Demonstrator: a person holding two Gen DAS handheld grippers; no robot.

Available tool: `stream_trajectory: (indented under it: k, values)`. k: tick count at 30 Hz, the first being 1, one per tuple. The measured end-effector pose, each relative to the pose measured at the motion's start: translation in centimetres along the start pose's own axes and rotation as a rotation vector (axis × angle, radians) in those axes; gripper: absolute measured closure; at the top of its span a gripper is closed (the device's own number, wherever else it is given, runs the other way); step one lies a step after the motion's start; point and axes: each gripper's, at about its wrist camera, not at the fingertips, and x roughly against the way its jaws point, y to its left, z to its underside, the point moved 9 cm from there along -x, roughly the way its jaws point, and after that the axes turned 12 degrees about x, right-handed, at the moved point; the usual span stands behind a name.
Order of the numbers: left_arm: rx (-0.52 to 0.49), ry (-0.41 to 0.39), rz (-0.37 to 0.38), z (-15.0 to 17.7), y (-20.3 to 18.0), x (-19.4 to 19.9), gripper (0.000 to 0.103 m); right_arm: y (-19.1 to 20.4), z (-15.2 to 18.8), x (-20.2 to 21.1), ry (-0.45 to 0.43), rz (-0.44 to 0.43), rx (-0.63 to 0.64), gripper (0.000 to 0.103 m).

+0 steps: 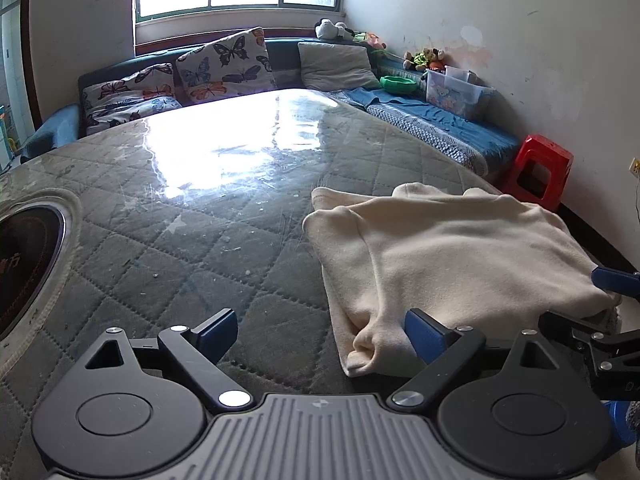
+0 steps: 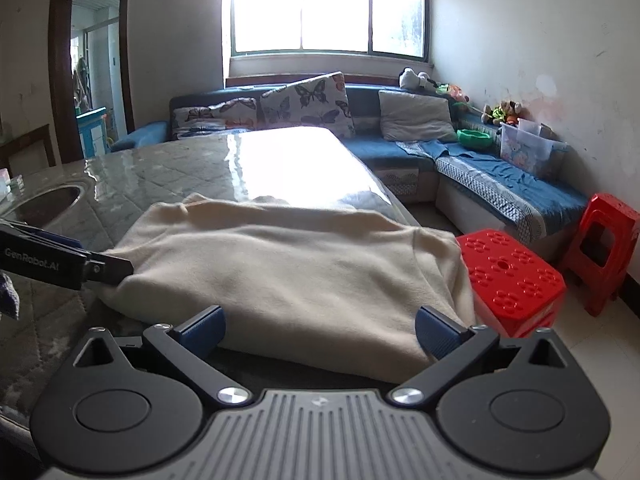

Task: Fold clothes
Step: 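Press the folded sweatshirt flat with both open grippers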

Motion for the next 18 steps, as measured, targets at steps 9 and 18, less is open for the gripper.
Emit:
stream_trajectory:
  k: [9, 18]
  values:
    - [0.013, -0.002, 0.003, 0.6, 0.5, 0.9, 0.001, 0.4, 0.0, 0.4, -0.001, 0.014, -0.012, 0.000]
    - [0.014, -0.010, 0.029, 1.2, 0.3, 2.2, 0.000, 0.6, 0.0, 1.2, -0.003, 0.043, -0.029, 0.000]
